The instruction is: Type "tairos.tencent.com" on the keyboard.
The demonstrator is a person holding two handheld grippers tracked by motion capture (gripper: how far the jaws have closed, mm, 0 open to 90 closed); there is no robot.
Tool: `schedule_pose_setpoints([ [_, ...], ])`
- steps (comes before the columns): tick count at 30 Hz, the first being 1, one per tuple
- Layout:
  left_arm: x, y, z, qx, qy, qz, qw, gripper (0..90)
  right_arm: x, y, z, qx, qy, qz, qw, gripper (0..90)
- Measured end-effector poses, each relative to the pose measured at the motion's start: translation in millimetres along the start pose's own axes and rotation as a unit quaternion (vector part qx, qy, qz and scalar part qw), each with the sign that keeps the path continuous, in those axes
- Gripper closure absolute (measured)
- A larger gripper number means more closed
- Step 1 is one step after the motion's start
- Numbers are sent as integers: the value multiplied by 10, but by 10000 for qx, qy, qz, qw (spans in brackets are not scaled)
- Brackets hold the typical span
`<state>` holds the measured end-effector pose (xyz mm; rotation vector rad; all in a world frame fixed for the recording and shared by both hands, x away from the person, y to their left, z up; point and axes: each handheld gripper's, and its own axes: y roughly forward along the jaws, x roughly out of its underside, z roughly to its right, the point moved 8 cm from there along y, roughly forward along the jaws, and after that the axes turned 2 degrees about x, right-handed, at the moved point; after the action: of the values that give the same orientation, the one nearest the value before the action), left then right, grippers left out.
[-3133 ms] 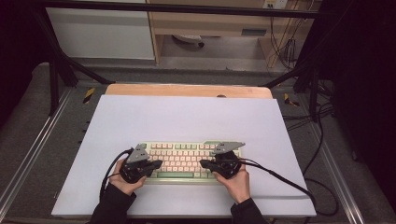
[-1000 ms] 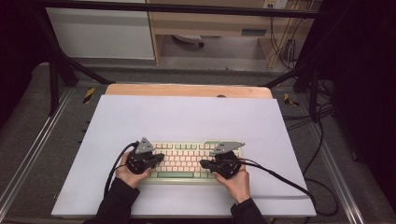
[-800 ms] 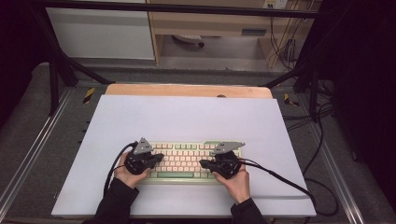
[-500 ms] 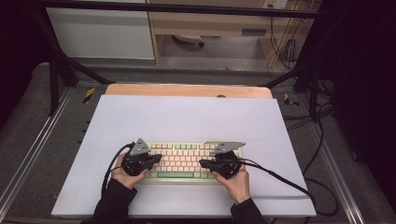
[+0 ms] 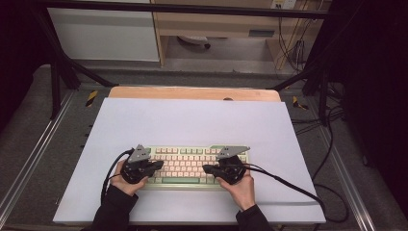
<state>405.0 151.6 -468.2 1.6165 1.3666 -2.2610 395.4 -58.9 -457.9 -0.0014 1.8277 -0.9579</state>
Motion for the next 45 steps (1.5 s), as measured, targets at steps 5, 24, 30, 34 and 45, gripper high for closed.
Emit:
schedule_pose_setpoints([
  [5, 13, -14, -9, -7, -16, 1, 10000, 898, -19, 33, -40, -44, -15, -27, 10000, 900],
  [24, 33, -14, -18, -7, -27, -17, 10000, 898, -120, 298, -218, -189, -72, -60, 9998, 900],
  [30, 32, -14, -17, -6, -26, -14, 10000, 898, -99, 409, -258, -226, -101, -152, 9996, 900],
  [34, 33, -14, -19, -11, -29, -15, 10000, 898, -104, 465, -280, -255, -98, -179, 9995, 900],
  [45, 31, -15, -21, -14, -24, -13, 10000, 898, -57, 549, -292, -273, -137, -277, 9992, 900],
])
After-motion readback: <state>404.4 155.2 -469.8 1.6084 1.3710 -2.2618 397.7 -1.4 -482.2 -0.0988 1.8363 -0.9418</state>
